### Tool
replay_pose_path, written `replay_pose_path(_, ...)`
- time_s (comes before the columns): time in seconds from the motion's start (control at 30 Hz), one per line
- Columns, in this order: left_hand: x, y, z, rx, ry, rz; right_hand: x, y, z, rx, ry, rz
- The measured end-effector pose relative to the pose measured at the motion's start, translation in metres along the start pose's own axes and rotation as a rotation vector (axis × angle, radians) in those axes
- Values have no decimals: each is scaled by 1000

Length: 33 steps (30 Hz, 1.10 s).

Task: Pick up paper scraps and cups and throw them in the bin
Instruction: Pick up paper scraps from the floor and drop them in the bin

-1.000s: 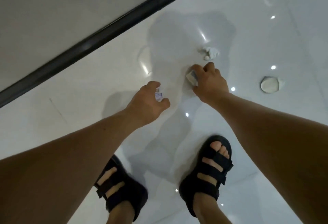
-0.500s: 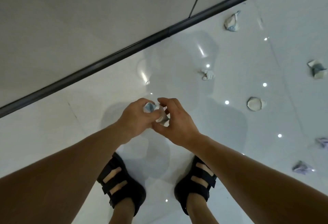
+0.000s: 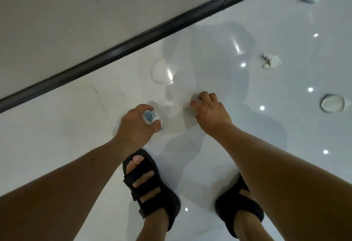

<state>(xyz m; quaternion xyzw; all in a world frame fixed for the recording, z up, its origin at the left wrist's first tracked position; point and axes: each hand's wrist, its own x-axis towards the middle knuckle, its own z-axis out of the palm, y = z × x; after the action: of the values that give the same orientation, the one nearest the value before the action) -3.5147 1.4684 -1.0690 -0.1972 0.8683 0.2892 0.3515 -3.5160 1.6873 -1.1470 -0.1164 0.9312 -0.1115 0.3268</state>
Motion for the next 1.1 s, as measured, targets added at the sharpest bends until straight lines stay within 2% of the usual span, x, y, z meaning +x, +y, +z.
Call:
replay_pose_path(0.13,-13,12,-27,-26,-21,3,-27,-6,-21,191,60,63)
replay_pose_path(0.27,-44,53,-74,-45,4,81,-60,-33,-99,307,169,7)
replay_pose_path(0.4,-101,103,-134,-50,19,217,-104,-74,-191,270,231,-81)
replay_pose_path(0.53,-175,137,-200,-81,66,254,-157,-127,-273,155,241,-178)
replay_pose_path(0.7,-288,135,-266,-110,160,232,-235,-191,-356,75,213,-293)
replay_pose_path(0.87,-407,120,-314,-217,270,90,-322,-253,-432,138,213,-340)
replay_pose_path(1.1,-549,78,-375,-409,452,-16,-420,-345,-489,13,162,-463)
